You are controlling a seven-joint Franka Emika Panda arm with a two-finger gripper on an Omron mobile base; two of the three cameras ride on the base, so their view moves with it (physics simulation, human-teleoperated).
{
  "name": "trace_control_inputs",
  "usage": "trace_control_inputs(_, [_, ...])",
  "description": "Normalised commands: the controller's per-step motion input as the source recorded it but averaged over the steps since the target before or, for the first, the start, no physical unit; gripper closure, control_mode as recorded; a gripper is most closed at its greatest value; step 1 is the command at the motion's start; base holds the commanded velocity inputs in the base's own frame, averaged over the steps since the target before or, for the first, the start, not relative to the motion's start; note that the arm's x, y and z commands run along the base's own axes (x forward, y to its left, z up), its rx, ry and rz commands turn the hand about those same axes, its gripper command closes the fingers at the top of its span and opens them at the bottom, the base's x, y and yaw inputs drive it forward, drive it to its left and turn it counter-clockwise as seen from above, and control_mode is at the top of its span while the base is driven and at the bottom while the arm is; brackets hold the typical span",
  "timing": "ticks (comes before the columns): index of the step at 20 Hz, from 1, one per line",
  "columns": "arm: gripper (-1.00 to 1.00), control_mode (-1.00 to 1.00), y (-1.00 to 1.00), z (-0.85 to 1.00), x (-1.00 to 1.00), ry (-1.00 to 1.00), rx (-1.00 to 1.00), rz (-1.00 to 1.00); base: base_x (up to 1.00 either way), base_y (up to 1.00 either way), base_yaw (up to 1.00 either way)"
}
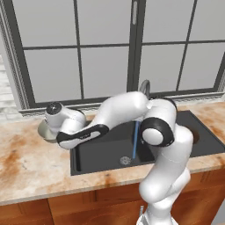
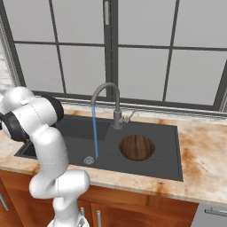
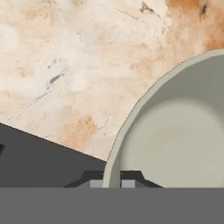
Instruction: Rinse each bowl for a few seconds and place them down in the sink or on the counter.
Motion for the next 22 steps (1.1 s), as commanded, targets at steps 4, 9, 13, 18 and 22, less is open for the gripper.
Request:
trace_control_inputs(4, [1.00, -1.00, -0.38, 0.54, -0.35, -0.02, 0.10, -0.27, 0.00, 0.00, 0.00])
trace_control_inputs(9, [1.00, -1.00, -0.52, 0.24, -0.43, 0.00, 0.09, -0.22, 0.00, 0.00, 0.00])
trace_control_inputs(13, [1.00, -1.00, -0.55, 0.12, -0.15, 0.03, 0.06, -0.09, 0.00, 0.00, 0.00])
trace_control_inputs(18, [1.00, -1.00, -0.66, 0.00, 0.00, 0.15, 0.10, -0.09, 0.00, 0.00, 0.00])
trace_control_inputs(22, [1.00, -1.00, -0.52, 0.00, 0.03, 0.12, 0.07, -0.16, 0.00, 0.00, 0.00])
